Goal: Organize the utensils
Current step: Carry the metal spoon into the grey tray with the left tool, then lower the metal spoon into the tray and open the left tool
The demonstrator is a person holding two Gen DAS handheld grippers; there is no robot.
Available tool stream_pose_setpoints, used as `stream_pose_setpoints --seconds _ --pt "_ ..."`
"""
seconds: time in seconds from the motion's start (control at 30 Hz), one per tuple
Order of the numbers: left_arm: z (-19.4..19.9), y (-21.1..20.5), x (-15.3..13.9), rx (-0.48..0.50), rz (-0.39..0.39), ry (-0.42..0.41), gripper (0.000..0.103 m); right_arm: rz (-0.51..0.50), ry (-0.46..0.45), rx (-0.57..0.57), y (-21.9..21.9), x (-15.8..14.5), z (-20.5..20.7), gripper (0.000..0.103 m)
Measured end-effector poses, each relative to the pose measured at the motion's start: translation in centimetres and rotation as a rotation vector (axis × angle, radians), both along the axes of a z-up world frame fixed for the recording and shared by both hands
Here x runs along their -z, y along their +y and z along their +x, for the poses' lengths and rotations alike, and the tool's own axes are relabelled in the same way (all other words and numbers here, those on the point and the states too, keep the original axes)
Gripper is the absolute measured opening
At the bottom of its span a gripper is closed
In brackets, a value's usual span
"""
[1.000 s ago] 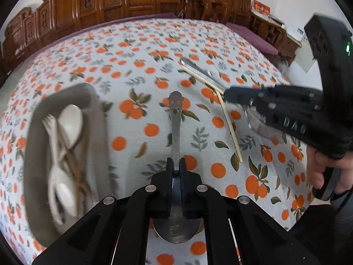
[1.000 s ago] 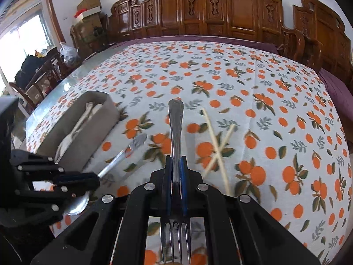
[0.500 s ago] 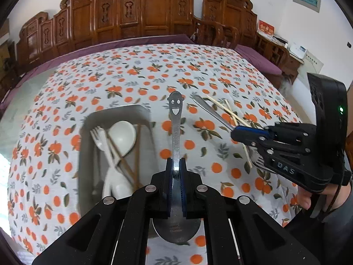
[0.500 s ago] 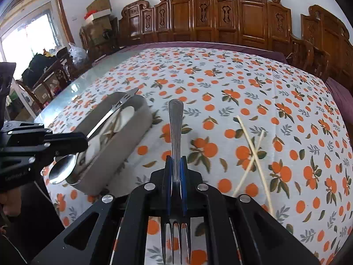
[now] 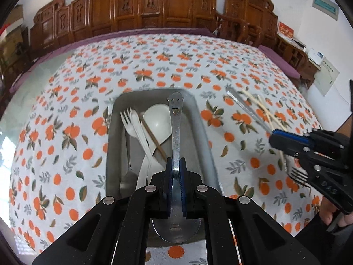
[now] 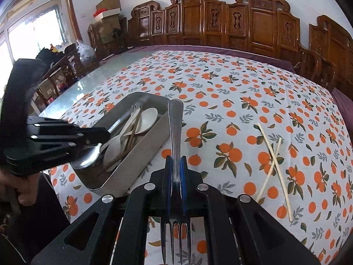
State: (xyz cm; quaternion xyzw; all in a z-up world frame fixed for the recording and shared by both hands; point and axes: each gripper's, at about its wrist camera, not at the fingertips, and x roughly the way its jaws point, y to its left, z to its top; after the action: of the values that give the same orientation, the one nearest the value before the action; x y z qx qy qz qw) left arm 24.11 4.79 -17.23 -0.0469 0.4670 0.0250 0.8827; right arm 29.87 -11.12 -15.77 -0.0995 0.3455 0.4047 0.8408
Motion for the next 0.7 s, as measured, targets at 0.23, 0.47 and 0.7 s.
stream_pose_setpoints --seconds 0.23,0.47,0.7 --pt "0.8 -0.2 1.8 0.0 -0.01 0.033 0.005 -0.012 0.013 -0.008 0.3 0.7 0.3 0.009" --pt "1.8 -1.0 2.7 0.017 0.003 0.057 0.005 -0.014 0.019 -0.016 0.6 1.1 0.4 0.009" --pt "1.8 -1.0 2.7 0.026 0.011 0.066 0.005 -0.008 0.022 -0.017 0.9 1.1 0.4 0.009"
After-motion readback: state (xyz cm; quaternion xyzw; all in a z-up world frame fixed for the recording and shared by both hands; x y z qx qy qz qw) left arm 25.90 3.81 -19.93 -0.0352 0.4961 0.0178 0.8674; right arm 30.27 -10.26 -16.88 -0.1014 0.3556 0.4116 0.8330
